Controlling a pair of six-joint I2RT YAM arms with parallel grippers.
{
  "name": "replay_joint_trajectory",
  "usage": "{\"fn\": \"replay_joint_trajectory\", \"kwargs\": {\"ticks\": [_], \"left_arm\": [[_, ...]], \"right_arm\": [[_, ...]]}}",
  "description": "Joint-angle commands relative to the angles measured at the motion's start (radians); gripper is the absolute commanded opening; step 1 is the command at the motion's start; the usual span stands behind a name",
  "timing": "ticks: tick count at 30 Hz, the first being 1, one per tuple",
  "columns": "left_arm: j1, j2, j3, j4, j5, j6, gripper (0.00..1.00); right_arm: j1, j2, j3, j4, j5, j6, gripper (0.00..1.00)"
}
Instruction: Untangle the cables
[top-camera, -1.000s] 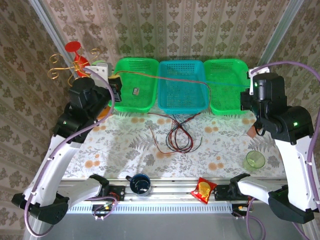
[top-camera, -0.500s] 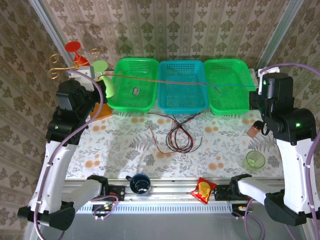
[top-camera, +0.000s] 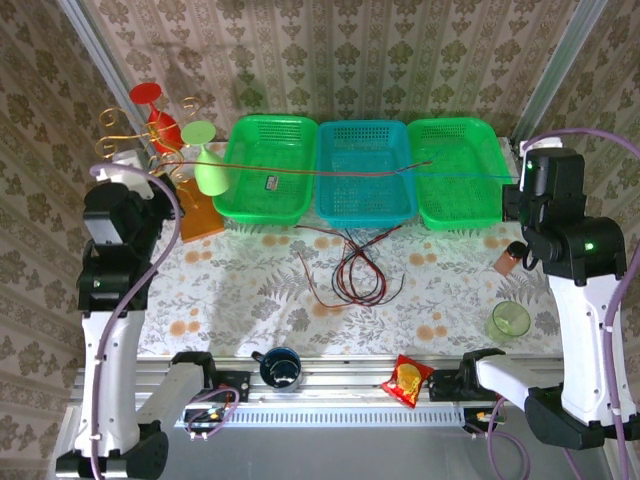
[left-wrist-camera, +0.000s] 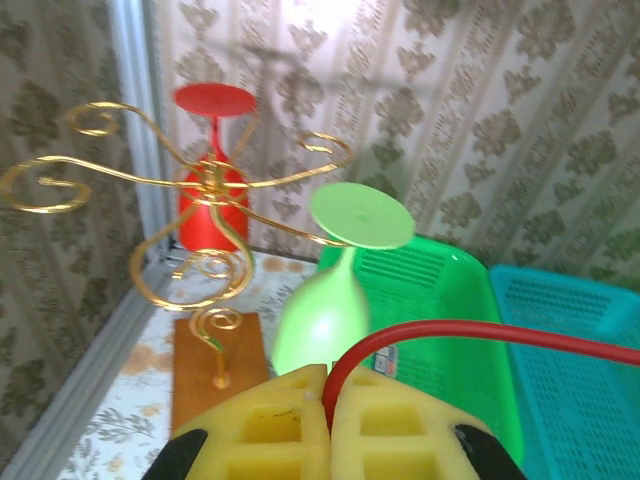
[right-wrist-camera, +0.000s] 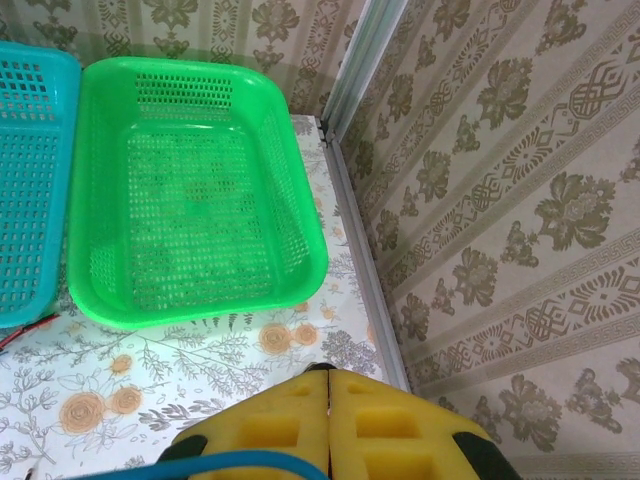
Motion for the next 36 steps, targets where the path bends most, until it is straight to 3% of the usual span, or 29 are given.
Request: {"fn": "replay_joint_trajectory", "kwargs": {"ticks": [1, 10, 16, 22, 27, 32, 34, 36], "left_arm": [[0.047, -0.046, -0.018, 0.048, -0.077, -0.002, 0.00], [0.177, -0.071, -0.038, 0.021, -0.059, 0.030, 0.00], [0.348, -0.070, -0.008, -0.029, 0.027, 0.046, 0.00], [0.371, -0.045, -0.004, -0.046, 0.007, 0.057, 0.00], [0.390, -0.045, -0.028, -0.025, 0.111, -0.030, 0.00], [0.365, -0.045, -0.058, 0.055, 0.339, -0.130, 0.00], [0.314, -0.050, -0.050, 0.061, 0.354, -0.122, 0.00], [0.242, -0.062, -0.030, 0.049, 0.301, -0.104, 0.00]], "right_arm": [[-0.011, -0.020, -0.033, 0.018, 0.054, -0.030, 0.00], [-0.018, -0.042, -0.057, 0.023, 0.081, -0.044, 0.00], [-0.018, -0.060, -0.072, 0.027, 0.108, -0.062, 0.00], [-0.018, -0.062, -0.078, 0.033, 0.133, -0.070, 0.00], [-0.019, -0.059, -0.082, 0.032, 0.128, -0.074, 0.00], [-0.011, -0.073, -0.082, 0.021, -0.090, -0.054, 0.00], [-0.011, -0.084, -0.080, 0.027, -0.177, -0.022, 0.00], [-0.011, -0.088, -0.065, 0.026, -0.224, 0.000, 0.00]]}}
